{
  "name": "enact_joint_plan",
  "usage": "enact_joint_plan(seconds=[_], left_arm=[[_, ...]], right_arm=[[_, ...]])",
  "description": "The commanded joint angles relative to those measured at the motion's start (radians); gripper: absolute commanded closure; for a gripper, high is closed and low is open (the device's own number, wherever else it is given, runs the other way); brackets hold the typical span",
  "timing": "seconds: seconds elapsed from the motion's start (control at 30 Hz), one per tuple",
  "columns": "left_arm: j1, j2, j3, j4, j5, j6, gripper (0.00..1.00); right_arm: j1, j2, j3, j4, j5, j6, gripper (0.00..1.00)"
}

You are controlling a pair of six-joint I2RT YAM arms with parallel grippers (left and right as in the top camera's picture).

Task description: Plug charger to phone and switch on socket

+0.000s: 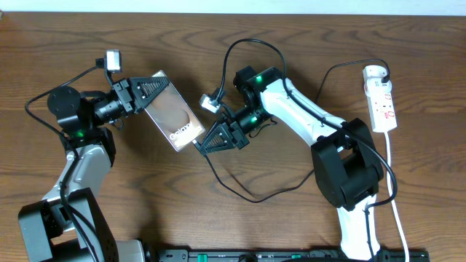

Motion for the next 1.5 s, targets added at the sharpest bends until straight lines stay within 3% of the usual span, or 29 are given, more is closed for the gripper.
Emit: enact_joint_plan(seconds=[0.0,1.47], left_arm=[[-0.002,-0.006,0.009,0.008,0.002,-0.008,0.93],[-0.020,-0.006,0.009,0.009,0.006,0.018,0.93]], right_arm=[[-0.010,0.000,0.019,0.003,-0.040,0.001,0.99],[-0.011,0.000,0.019,0.014,-0.085,0.039,0.99]])
